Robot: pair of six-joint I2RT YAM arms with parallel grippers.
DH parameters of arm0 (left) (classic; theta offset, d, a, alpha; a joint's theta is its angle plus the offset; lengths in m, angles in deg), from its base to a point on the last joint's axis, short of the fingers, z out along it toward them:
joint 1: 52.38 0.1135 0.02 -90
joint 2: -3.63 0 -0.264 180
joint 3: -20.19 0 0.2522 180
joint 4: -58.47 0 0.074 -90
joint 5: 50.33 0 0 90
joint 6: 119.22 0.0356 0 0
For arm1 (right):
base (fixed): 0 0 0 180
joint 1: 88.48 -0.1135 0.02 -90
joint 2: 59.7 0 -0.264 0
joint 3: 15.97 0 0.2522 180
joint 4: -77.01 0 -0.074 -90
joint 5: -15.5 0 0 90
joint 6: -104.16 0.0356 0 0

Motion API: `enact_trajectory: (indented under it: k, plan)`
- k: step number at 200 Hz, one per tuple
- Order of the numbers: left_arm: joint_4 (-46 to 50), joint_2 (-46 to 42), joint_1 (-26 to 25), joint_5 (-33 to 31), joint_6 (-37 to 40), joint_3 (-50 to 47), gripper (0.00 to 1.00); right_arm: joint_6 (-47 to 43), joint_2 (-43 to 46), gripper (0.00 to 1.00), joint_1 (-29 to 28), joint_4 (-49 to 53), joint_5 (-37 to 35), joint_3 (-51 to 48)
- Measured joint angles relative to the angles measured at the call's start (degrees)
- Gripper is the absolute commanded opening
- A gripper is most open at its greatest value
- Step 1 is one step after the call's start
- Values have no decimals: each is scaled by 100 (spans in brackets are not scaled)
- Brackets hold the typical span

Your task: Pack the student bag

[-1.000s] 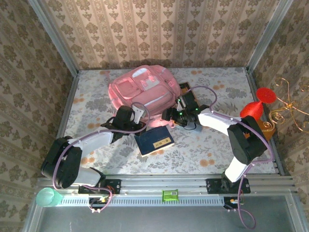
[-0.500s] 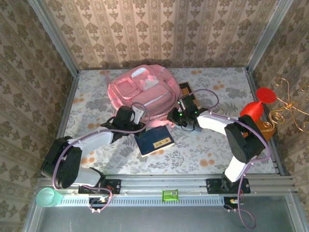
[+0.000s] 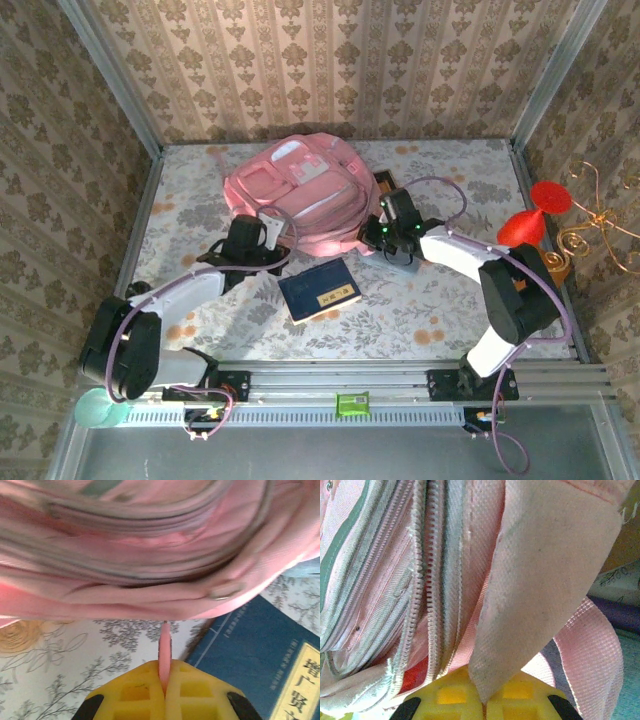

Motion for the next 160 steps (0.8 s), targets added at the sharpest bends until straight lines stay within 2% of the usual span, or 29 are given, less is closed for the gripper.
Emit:
enact_trajectory:
  k: [61,104,160]
  plan:
    - [-22,0,525,-382,15,-162,0,-678,0,0,304,625,507,494]
    - [-273,17,955,-201,-42,-162,0,-1102,0,0,595,1012,861,723]
    - [-632,450,1449,59,-136,-160,0,-1445,-2,0,669,1320,1014,962]
